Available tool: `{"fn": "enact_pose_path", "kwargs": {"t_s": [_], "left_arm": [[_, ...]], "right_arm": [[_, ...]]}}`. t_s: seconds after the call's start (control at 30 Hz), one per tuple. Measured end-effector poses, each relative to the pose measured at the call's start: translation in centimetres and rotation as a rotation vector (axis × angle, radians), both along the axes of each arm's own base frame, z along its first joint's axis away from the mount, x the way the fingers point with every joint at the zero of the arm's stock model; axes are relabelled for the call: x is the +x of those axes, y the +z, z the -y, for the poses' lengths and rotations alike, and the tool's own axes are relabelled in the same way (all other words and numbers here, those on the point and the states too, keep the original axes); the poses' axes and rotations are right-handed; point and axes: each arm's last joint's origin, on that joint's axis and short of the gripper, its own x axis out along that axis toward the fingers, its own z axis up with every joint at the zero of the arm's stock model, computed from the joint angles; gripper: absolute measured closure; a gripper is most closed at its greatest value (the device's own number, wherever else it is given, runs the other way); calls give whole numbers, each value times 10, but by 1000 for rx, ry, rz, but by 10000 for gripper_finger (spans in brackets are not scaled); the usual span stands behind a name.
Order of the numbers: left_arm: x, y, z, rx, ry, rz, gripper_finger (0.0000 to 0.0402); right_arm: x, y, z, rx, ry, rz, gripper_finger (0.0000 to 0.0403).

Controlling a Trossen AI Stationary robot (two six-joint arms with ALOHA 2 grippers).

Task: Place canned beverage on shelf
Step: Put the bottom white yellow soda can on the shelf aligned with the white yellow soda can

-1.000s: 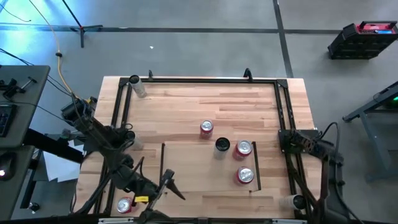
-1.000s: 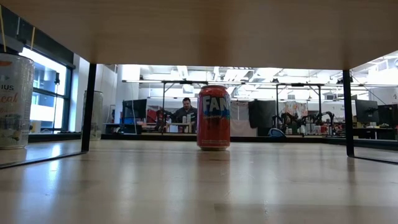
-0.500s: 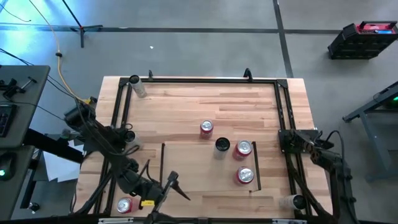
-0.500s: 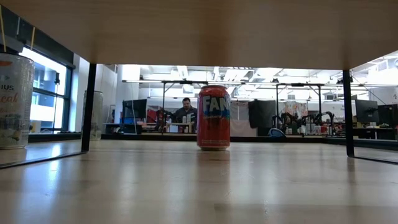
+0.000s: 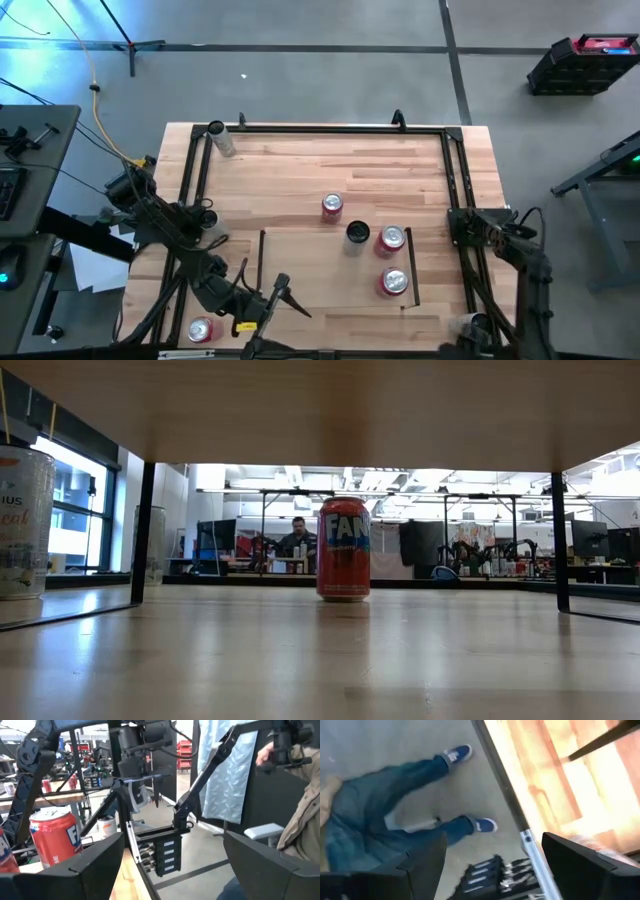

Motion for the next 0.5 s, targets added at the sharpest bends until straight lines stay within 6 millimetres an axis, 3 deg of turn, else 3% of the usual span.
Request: {"fn": "enact_pose_path", "kwargs": {"t_s": [0.17, 0.33, 0.5], "left_arm": [[0, -1, 0, 15, 1, -7, 69], [0, -2, 0, 4, -2, -24, 69], [-1, -4, 1, 1, -3, -38, 69]], "right_arm": [[10, -17, 9, -40, 123, -150, 91], [-2, -38, 31, -78, 80, -365, 91], [-13, -27, 55, -69, 3, -370, 91]]}}
